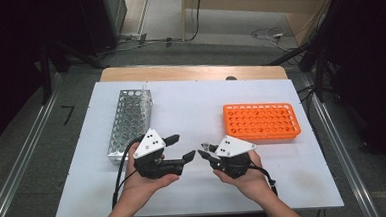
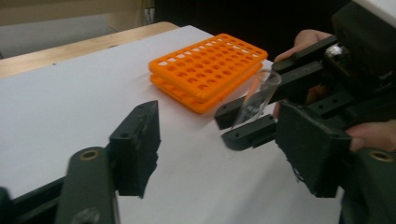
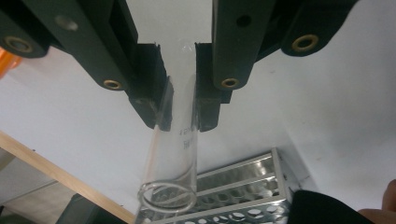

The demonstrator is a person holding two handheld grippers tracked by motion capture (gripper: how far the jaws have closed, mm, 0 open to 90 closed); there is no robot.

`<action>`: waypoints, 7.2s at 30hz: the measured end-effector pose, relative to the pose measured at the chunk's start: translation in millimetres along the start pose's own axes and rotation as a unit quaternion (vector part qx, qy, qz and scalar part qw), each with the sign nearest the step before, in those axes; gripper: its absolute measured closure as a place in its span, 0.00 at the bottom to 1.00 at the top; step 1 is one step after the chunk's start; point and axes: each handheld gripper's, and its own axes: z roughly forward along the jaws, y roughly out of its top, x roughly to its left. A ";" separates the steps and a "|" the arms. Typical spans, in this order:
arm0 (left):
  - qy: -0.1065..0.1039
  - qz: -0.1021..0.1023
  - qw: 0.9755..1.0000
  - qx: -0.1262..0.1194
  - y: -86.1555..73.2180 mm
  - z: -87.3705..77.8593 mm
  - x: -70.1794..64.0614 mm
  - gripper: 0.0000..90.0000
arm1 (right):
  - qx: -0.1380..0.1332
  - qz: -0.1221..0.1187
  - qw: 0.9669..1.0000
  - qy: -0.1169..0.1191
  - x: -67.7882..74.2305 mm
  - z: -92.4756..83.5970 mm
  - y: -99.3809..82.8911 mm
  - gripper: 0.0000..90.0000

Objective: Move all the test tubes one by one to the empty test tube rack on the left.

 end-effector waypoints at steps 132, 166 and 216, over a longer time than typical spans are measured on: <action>0.237 -0.027 0.968 0.081 11.9 0.0 145.2 0.85 | -0.050 0.156 0.984 -0.067 -85.9 -113.9 -95.7 0.00; 0.212 -0.063 0.974 0.049 10.0 -10.1 134.6 0.28 | -0.048 0.161 0.983 -0.071 -89.0 -114.4 -98.0 0.00; 0.146 -0.042 0.988 -0.039 -40.1 -76.0 77.7 0.00 | -0.041 0.166 0.981 -0.087 -95.6 -113.0 -107.0 0.00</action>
